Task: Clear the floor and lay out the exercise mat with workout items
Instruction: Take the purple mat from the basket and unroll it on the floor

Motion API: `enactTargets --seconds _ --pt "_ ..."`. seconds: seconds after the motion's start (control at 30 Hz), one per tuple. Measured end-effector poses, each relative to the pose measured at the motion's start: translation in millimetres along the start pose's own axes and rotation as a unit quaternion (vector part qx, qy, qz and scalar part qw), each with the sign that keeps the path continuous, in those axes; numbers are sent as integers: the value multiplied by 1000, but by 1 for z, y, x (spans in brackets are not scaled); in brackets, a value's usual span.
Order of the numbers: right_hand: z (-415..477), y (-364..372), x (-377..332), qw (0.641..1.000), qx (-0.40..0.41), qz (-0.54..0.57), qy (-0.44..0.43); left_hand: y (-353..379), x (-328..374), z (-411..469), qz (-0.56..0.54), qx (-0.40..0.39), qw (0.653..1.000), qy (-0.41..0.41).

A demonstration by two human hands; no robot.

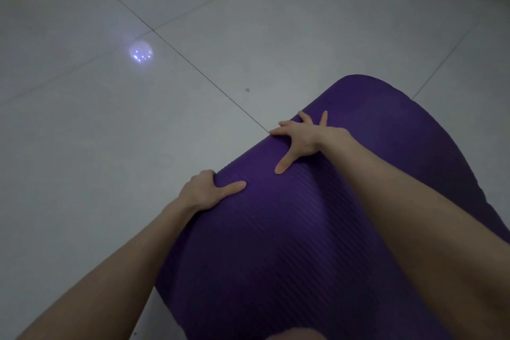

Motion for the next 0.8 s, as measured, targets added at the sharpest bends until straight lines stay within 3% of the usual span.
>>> enactTargets --seconds 0.2,0.33,0.5,0.67,0.8 --pt "1 -18 -10 998 43 -36 -24 -25 28 -35 87 219 969 73" --pt "-25 -50 -19 985 152 -46 -66 -42 60 -77 133 321 929 126" --pt "-80 -87 -30 948 287 -84 -107 -62 99 -130 218 368 889 164" --pt "-115 -112 -35 879 453 -101 -110 -83 121 -170 287 475 798 234" --pt "-89 -82 -48 904 401 -110 -97 -71 91 -138 352 393 827 191"
Point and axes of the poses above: each hand's wrist, its own z-axis towards the middle knuckle, its own y-axis out of the palm, x = y × z, the point moved 6 cm from there along z, towards the middle knuckle, and after that the axes turned 5 degrees about -z, right-handed, at the moved point
